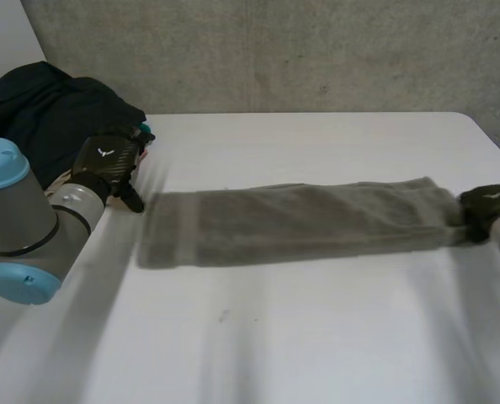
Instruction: Fold the laundry.
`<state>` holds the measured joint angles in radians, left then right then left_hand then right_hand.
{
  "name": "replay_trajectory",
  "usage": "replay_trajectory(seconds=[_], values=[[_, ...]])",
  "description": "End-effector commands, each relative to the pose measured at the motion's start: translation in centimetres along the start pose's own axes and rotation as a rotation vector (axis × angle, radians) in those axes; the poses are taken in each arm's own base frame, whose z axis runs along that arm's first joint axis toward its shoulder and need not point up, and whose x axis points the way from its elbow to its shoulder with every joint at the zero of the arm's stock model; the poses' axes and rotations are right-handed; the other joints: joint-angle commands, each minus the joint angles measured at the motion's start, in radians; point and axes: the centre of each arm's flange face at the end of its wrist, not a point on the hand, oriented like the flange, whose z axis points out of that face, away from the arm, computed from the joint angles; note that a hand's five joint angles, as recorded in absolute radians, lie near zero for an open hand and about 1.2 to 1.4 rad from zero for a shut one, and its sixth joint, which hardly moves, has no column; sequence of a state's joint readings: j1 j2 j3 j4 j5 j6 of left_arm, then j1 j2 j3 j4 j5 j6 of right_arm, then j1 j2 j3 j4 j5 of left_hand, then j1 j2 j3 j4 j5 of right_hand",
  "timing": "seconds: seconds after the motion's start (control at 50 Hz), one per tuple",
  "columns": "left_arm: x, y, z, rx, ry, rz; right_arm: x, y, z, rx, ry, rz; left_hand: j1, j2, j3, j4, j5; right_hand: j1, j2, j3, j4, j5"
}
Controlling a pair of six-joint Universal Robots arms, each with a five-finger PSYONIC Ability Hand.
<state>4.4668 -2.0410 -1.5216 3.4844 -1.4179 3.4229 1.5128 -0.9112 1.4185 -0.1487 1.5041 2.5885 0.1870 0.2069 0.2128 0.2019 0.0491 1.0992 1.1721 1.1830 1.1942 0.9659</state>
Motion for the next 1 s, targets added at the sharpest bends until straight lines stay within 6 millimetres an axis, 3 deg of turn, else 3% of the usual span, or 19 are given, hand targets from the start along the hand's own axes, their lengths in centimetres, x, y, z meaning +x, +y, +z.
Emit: replay_trajectory(seconds=[0.02,0.08,0.16,0.24,0.26,0.3,0.32,0.38,0.4,0.48,0.52,0.54,0.6,0.62,0.66,0.78,0.86,0.98,1.0], values=[[-1.0,-0.8,-0.7,-0.004,-0.022,-0.031,6.8,-0.7,0.2,0.047,0.247,-0.194,-0.012,-0.032,-0.038,-0.027,-0.049,0.297,0.224,0.213,0.202,0.256],[-1.6,-1.1,-1.0,-0.004,-0.035,-0.047,7.6,-1.2,0.6,0.058,0.278,-0.309,-0.012,-0.032,-0.038,-0.027,-0.049,0.297,0.224,0.213,0.202,0.256],[-1.8,-1.2,-1.2,-0.002,-0.034,-0.061,5.0,-3.7,0.5,0.148,0.253,-0.44,-0.012,-0.032,-0.038,-0.027,-0.049,0.297,0.224,0.213,0.202,0.256],[-1.6,-1.2,-1.5,-0.009,-0.026,-0.067,-1.7,-8.1,-1.8,0.393,0.124,-0.508,-0.012,-0.032,-0.038,-0.027,-0.049,0.297,0.224,0.213,0.202,0.256],[-1.6,-1.1,-1.6,-0.012,-0.025,-0.068,-4.9,-9.7,-3.6,0.518,0.044,-0.534,-0.012,-0.032,-0.038,-0.027,-0.049,0.297,0.224,0.213,0.202,0.256],[-1.4,-1.1,-1.9,-0.017,-0.019,-0.07,-8.3,-11.0,-5.8,0.645,-0.049,-0.566,-0.012,-0.032,-0.038,-0.027,-0.049,0.297,0.224,0.213,0.202,0.256],[-1.3,-1.2,-2.0,-0.016,-0.016,-0.07,-11.8,-11.4,-8.0,0.754,-0.158,-0.592,-0.012,-0.032,-0.038,-0.027,-0.049,0.297,0.224,0.213,0.202,0.256],[-0.8,-1.2,-2.3,-0.02,-0.006,-0.07,-16.9,-10.7,-11.1,0.874,-0.327,-0.621,-0.012,-0.032,-0.038,-0.027,-0.049,0.297,0.224,0.213,0.202,0.256],[-0.7,-1.2,-2.4,-0.019,-0.004,-0.07,-19.8,-10.1,-13.2,0.934,-0.426,-0.635,-0.012,-0.032,-0.038,-0.027,-0.049,0.297,0.224,0.213,0.202,0.256],[-0.1,-1.0,-2.8,-0.025,0.013,-0.064,-24.7,-7.2,-15.9,0.945,-0.587,-0.675,-0.012,-0.032,-0.038,-0.027,-0.049,0.297,0.224,0.213,0.202,0.256],[0.4,-0.9,-2.8,-0.024,0.027,-0.064,-25.9,-6.4,-16.3,0.928,-0.607,-0.703,-0.012,-0.032,-0.038,-0.027,-0.049,0.297,0.224,0.213,0.202,0.256],[0.6,-1.0,-2.9,-0.022,0.031,-0.063,-26.2,-6.2,-16.1,0.896,-0.592,-0.718,-0.012,-0.032,-0.038,-0.027,-0.049,0.297,0.224,0.213,0.202,0.256],[1.2,-1.0,-2.9,-0.019,0.048,-0.06,-25.6,-6.6,-15.6,0.803,-0.531,-0.714,-0.012,-0.032,-0.038,-0.027,-0.049,-0.856,-0.929,-0.94,-0.951,-0.897],[1.3,-1.0,-2.9,-0.018,0.051,-0.059,-24.7,-7.0,-15.4,0.735,-0.495,-0.672,-0.012,-0.032,-0.038,-0.027,-0.049,-0.925,-0.998,-1.009,-1.02,-0.966],[1.6,-1.2,-3.0,-0.013,0.061,-0.057,-23.9,-7.5,-15.2,0.698,-0.484,-0.595,-0.012,-0.032,-0.038,-0.027,-0.049,-0.925,-0.998,-1.009,-1.02,-0.966],[2.2,-1.9,-3.2,0.008,0.074,-0.053,-16.7,-11.0,-15.7,0.605,-0.483,-0.075,-0.012,-0.032,-0.038,-0.027,-0.049,-0.925,-0.998,-1.009,-1.02,-0.966],[2.6,-2.0,-3.3,0.012,0.084,-0.052,-14.1,-8.7,-13.5,0.442,-0.47,0.071,-0.012,-0.032,-0.038,-0.027,-0.049,-0.925,-0.998,-1.009,-1.02,-0.966],[3.7,-1.8,-3.7,0.006,0.117,-0.051,-11.4,-3.0,-9.6,0.191,-0.402,-0.08,-0.012,-0.032,-0.038,-0.027,-0.049,-0.92,-0.993,-1.004,-1.015,-0.961],[3.9,-1.8,-3.7,0.005,0.122,-0.051,-11.1,-2.5,-9.1,0.174,-0.397,-0.103,-0.012,-0.032,-0.038,-0.027,-0.049,-0.773,-0.846,-0.857,-0.868,-0.815]])
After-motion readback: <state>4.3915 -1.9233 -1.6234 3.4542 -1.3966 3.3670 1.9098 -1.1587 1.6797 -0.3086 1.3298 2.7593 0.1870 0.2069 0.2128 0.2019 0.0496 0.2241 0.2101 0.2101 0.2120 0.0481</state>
